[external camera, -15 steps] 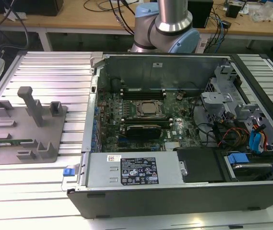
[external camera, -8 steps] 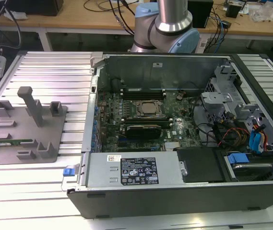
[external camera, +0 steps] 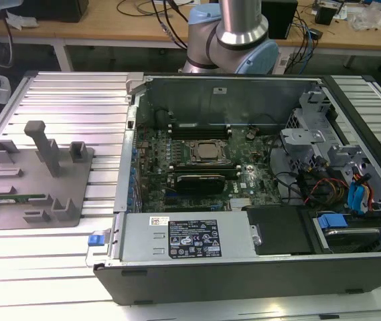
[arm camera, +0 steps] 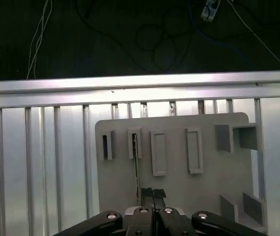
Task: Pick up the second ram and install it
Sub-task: 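Pick up the second ram and move it above second insertion slot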
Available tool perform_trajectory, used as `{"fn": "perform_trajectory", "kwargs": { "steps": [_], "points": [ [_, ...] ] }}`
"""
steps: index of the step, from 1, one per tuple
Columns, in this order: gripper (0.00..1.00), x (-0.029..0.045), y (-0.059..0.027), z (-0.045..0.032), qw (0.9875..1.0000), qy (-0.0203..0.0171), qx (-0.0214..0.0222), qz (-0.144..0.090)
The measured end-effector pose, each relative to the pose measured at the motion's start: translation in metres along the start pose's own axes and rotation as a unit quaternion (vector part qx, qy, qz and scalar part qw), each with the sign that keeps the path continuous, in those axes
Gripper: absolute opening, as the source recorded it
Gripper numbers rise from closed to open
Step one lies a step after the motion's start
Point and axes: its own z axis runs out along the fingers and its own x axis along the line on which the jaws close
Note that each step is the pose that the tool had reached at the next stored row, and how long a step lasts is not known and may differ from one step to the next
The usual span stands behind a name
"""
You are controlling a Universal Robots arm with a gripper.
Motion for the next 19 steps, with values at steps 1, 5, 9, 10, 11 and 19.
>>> {"fn": "perform_trajectory", "kwargs": {
  "steps": [1, 5, 9, 10, 11, 19],
  "points": [
    [0.08, 0.0000, -0.0001, 0.0010, 1.0000, 0.0004, 0.0003, 0.002],
    [0.08, 0.0014, -0.0004, 0.0096, 0.9998, 0.0018, 0.0003, 0.018],
    [0.08, 0.0054, -0.0008, 0.0190, 0.9998, 0.0018, 0.0002, 0.021],
    [0.08, 0.0076, -0.0010, 0.0233, 0.9998, 0.0017, 0.0002, 0.022],
    [0.08, 0.0103, -0.0013, 0.0288, 0.9997, 0.0017, 0.0003, 0.023],
    [0.08, 0.0115, -0.0079, 0.0498, 0.9997, 0.0019, 0.0003, 0.022]
  ]
}}
